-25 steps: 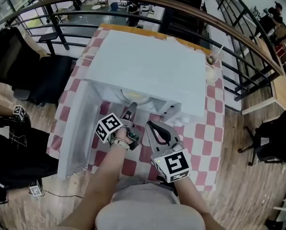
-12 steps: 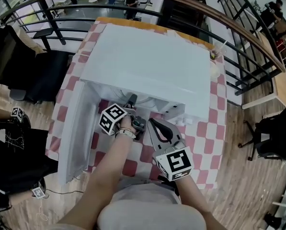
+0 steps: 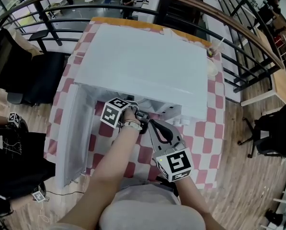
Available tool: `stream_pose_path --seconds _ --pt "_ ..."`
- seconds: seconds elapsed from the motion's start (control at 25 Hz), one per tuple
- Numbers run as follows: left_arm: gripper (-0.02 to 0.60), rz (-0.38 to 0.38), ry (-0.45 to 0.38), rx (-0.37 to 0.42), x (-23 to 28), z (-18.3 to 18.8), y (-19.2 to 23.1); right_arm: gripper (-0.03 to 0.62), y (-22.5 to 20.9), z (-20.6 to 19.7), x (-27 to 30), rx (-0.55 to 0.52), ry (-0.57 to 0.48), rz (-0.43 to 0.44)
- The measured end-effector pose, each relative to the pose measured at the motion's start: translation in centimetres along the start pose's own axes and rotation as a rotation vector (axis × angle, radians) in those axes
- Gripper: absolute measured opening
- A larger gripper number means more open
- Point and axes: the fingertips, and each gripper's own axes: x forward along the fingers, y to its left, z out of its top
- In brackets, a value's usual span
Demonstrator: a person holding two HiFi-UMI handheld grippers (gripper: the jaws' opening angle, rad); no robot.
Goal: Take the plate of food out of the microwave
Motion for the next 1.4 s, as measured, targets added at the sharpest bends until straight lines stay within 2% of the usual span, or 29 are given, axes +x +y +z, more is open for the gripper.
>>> stream_pose_path --seconds 0.08,0.24,0.52,0.72,0.96,1.24,1.4 --pt "0.266 0.026 -0.037 0.047 -0.1 0.3 0.3 0.026 -0.3 -0.1 -0.1 0.004 -0.001 -0.005" --pt "0.265 0.027 -0.064 0.086 0.2 0.3 0.3 0.026 -0.7 -0.4 -0.2 0.012 -0.002 -0.010" --pt "0.267 0.066 0.009 0.059 0.1 -0.1 0.8 0.026 -0.3 -0.8 0.0 0.022 -0.004 0.002" --pt "0.235 0.029 0.034 0.052 -0.5 -0.6 1.1 0.026 -0.2 -0.5 -0.1 0.019 -0.014 0.009" --pt "0.187 0.021 0.039 0.045 -1.3 -0.6 1.5 0.026 0.0 -0.5 -0.6 0.015 -0.015 0.007" --pt "0.180 -0.024 0.056 0.023 -1.7 -0.6 1.9 0.026 0.5 -0.3 -0.9 0.004 -0.021 0.011" --pt "0.092 -0.054 0.060 0.018 -1.8 -0.4 1.0 0.026 0.5 -0.2 -1.3 0.009 -0.026 0.007"
